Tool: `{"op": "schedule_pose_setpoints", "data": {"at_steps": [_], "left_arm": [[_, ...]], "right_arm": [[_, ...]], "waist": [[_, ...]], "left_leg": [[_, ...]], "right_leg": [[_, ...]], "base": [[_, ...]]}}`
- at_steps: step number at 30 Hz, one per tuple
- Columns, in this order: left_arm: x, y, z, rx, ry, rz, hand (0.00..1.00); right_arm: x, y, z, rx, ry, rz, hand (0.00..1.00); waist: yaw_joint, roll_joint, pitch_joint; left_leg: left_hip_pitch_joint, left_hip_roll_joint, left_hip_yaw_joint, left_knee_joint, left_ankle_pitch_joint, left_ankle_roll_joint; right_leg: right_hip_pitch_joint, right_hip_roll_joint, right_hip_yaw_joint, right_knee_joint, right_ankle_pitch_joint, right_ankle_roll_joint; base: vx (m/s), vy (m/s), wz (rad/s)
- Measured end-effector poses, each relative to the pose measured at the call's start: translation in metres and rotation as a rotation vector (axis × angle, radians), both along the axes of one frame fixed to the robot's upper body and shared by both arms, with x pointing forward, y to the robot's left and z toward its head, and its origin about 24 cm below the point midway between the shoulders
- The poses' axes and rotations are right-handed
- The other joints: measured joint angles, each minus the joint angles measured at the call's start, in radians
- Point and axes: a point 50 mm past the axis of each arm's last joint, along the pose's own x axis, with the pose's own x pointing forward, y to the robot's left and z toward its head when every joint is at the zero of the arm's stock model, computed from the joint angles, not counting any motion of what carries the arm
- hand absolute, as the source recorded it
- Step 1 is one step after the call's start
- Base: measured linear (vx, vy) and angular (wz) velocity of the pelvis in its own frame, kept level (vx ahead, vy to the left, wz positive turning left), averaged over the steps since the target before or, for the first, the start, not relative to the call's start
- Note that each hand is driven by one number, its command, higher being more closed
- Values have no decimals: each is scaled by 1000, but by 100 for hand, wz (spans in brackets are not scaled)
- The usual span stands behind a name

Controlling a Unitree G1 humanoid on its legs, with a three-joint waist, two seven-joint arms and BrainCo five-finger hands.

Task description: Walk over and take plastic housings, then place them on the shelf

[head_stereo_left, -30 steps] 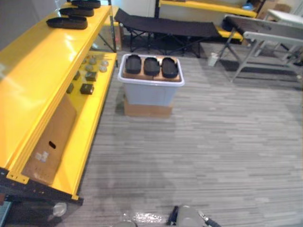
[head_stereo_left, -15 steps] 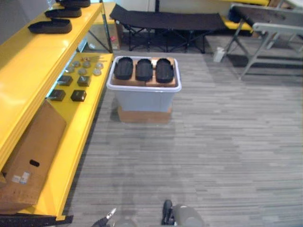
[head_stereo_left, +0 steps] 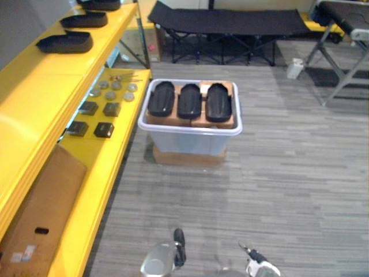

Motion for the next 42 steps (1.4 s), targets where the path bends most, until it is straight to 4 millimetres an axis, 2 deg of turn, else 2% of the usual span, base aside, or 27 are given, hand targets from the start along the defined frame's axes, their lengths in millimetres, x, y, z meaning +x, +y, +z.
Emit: {"op": "schedule_pose_setpoints", "data": {"at_steps": [1,2,4,5,6,8,11,13,14,16,18,20,22,25,26,28,29,30,32,33,35,36,38,39,40,41,42], "left_arm": [[7,5,1,15,-21,-25,0],[15,7,3,23,-50,-44,0],[49,18,11,65,-163,-82,0],[72,20,17,74,-249,-85,0],[77,19,18,75,-269,-88,0],[118,11,29,38,-409,-78,0],[123,-4,28,-21,-437,-35,0],[118,-9,26,-29,-417,-27,0],[111,-14,22,-40,-383,-16,0],[92,-24,14,-65,-311,5,0],[86,-28,12,-77,-293,51,0],[82,-29,11,-67,-298,55,0],[86,-31,13,-46,-317,23,0],[92,-31,15,-27,-337,-48,0],[97,-31,18,-18,-355,-94,0],[102,-30,21,-13,-374,-167,0],[106,-27,23,2,-386,-218,0],[111,-23,26,19,-406,-268,0],[125,-13,35,52,-456,-321,0],[128,-8,36,67,-461,-327,0],[137,-4,41,70,-486,-335,0],[138,-2,42,74,-489,-332,0],[140,-1,44,80,-517,-318,0],[141,0,45,86,-523,-323,0],[140,2,44,97,-523,-321,0],[139,2,44,99,-520,-319,0],[139,1,44,104,-519,-314,0]], "right_arm": [[-2,-1,-1,-7,16,17,0],[-2,-1,-1,-14,23,36,0],[1,0,0,-12,12,45,0],[2,-1,1,-9,10,37,0],[2,-1,1,-8,8,35,0],[3,-4,1,-8,1,24,0],[-7,-8,0,-15,24,38,0],[-22,-7,-4,-7,62,36,0],[-31,-10,-6,-7,83,49,0],[-43,-21,-6,-36,114,69,0],[-41,-27,-4,-58,105,92,0],[-39,-30,-2,-86,87,168,0],[-15,-34,6,-130,-31,210,0],[18,-33,18,-163,-187,249,0],[33,-28,25,-149,-252,293,0],[49,-17,34,-143,-339,391,0],[59,-8,40,-146,-402,463,0],[73,7,52,-151,-507,566,0],[100,58,93,-169,-829,829,0],[103,71,103,-166,-900,879,0],[118,119,148,-159,-1191,1027,0],[124,125,161,-165,-1258,1028,0],[167,130,227,-295,-1530,929,0],[178,127,245,-341,-1588,878,0],[198,118,281,-420,-1679,757,0],[207,110,297,-455,-1713,688,0],[221,92,328,-537,-1760,548,0]], "waist": [[0,-9,1],[-3,-8,1],[-13,-5,-2],[-20,3,-9],[-22,4,-9],[-33,3,-9],[-52,-4,-13],[-49,-17,-21],[-55,-2,-25],[-55,72,-57],[-52,91,-59],[-53,91,-60],[-51,90,-61],[-50,92,-60],[-41,95,-58],[-28,89,-46],[-19,75,-39],[-17,61,-32],[-18,23,0],[-17,14,6],[3,-6,39],[10,-6,43],[38,-3,72],[42,-3,80],[49,-3,94],[54,0,101],[63,9,114]], "left_leg": [[50,-1,7,-2,-18,-7],[87,0,8,-14,-28,-10],[150,37,-10,-39,-44,-36],[148,60,-30,-42,-57,-46],[147,65,-36,-42,-62,-48],[130,103,-71,-5,-112,-72],[133,128,-117,79,-188,-114],[129,132,-158,139,-243,-151],[128,162,-189,183,-279,-178],[101,225,-213,260,-286,-193],[51,263,-211,364,-241,-242],[63,269,-170,343,-241,-244],[41,255,-126,193,-222,-248],[-37,233,-129,48,-130,-233],[-46,224,-132,14,-80,-225],[-51,217,-138,38,-17,-200],[-66,209,-126,71,-27,-183],[-91,194,-122,102,-52,-175],[-160,166,-106,161,-85,-152],[-174,162,-104,172,-91,-145],[-189,140,-104,203,-108,-127],[-190,134,-104,209,-110,-123],[-198,128,-106,229,-116,-114],[-200,127,-108,229,-116,-114],[-201,127,-114,228,-116,-114],[-201,128,-116,228,-116,-114],[-201,129,-119,227,-116,-114]], "right_leg": [[-39,-36,-29,70,-18,-23],[-57,-53,-57,52,-32,-47],[-77,-34,-101,-192,-43,-69],[-104,-18,-96,-337,-27,-61],[-113,-14,-90,-373,-14,-61],[-166,18,4,-604,109,-61],[-151,35,38,-655,183,-68],[-121,44,34,-648,195,-89],[-114,67,26,-607,262,-108],[-110,118,-26,-568,207,-144],[-64,128,-55,-578,193,-168],[8,112,-89,-614,191,-171],[58,77,-137,-671,190,-171],[59,45,-196,-701,186,-144],[55,34,-212,-692,168,-118],[48,15,-200,-651,130,-88],[32,-2,-183,-627,120,-75],[13,-22,-175,-613,116,-64],[-34,-49,-155,-613,130,-42],[-39,-53,-154,-620,138,-36],[-21,-68,-158,-656,169,-24],[-15,-72,-159,-662,172,-24],[-2,-75,-160,-679,183,-26],[0,-75,-162,-684,183,-26],[3,-72,-164,-690,183,-25],[4,-70,-164,-689,183,-25],[4,-69,-165,-689,183,-25]], "base": [[358,80,-2],[425,61,1],[372,-19,19],[217,-47,28],[245,-88,25],[255,-144,23],[269,-259,38],[387,-401,68],[388,-416,67],[329,-304,44],[363,-329,43],[295,-290,49],[148,-102,55],[55,35,60],[33,151,43],[49,214,5],[66,256,-14],[64,268,-9],[92,264,-7],[139,195,-5],[187,178,12],[152,125,18],[97,77,16],[53,28,15],[14,-8,12],[2,-14,8],[0,0,0]]}}
